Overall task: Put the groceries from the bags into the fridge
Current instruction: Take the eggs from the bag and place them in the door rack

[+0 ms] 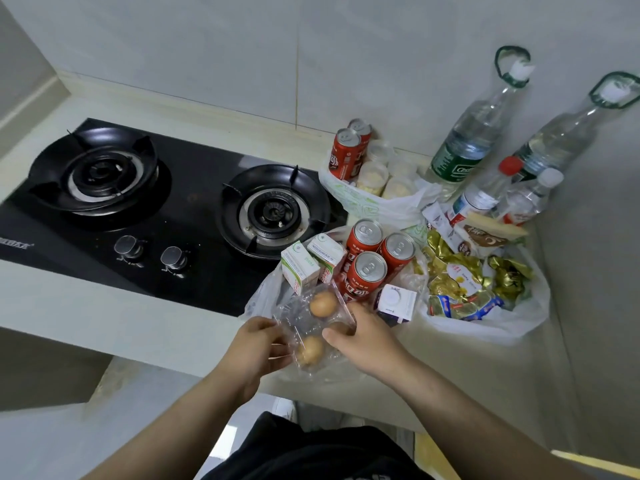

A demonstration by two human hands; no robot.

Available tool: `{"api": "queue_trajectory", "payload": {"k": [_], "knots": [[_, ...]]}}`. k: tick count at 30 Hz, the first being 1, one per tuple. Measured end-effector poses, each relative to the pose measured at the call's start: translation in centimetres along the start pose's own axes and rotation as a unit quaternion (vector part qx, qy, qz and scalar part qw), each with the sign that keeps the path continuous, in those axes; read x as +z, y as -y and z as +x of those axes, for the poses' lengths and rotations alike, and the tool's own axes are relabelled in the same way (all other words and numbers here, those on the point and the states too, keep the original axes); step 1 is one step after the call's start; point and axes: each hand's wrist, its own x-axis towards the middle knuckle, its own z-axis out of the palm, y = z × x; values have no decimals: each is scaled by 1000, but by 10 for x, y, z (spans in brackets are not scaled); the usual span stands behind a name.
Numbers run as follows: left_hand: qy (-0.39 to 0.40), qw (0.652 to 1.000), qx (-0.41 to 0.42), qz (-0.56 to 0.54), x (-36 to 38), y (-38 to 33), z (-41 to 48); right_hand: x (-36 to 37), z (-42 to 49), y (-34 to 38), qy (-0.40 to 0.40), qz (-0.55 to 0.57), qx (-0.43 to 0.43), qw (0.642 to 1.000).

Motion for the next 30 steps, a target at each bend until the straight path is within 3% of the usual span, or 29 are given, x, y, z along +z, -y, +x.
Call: {"api": "queue_trajectory", "payload": {"k": [16,20,23,26,30], "knots": [[93,971,106,-195,4,-40,-27,-56,-32,73,-54,27,-104,993],[209,947,153,-189,5,-58,-27,-70,-38,93,-66,58,-113,990],[324,901,171,-232,9,-73,-30,-80,-46,108,-55,78,-130,987],[350,880,150,-284,17,-83,-33,-85,-55,123,-45,68,-137,987],[367,865,113,-324,21,-94,-41,-88,-63,133,-39,-57,-113,991]]}}
